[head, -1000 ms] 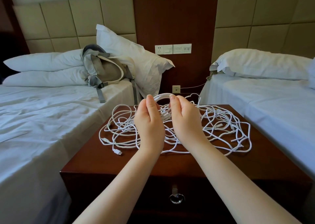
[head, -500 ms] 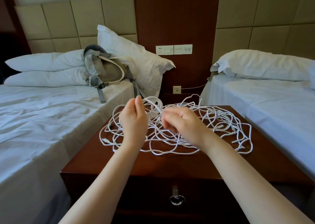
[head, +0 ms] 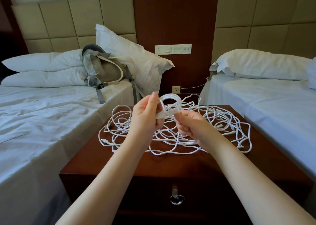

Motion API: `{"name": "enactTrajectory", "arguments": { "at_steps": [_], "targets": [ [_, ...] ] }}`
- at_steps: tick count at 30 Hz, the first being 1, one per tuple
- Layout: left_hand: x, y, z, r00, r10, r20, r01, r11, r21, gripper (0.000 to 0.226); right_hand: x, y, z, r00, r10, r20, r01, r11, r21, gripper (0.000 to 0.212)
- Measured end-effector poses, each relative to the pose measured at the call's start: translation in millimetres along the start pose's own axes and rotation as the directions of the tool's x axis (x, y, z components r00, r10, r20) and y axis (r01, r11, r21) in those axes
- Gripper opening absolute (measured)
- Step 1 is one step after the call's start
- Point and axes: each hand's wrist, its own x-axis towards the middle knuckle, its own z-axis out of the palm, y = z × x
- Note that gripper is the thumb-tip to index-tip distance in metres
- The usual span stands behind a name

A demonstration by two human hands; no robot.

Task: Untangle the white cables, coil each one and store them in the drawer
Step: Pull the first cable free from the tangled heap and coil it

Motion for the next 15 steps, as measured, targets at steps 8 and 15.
{"name": "enactTrajectory", "arguments": {
  "at_steps": [8,15],
  "targets": [
    [-25,-4,27,0.942,-0.076,0.328,-0.022,0.958,0.287,0.032,-6,-21,-19,0.989,-0.01,-0.15,0.048,0.966,0.254,0.032],
    [-27,-19,32,0.917,-0.169,0.362,0.018,0.923,0.384,0.036,-4,-32,-27,0.957,-0.144,-0.253,0.177,0.978,0.111,0.041]
  ]
}}
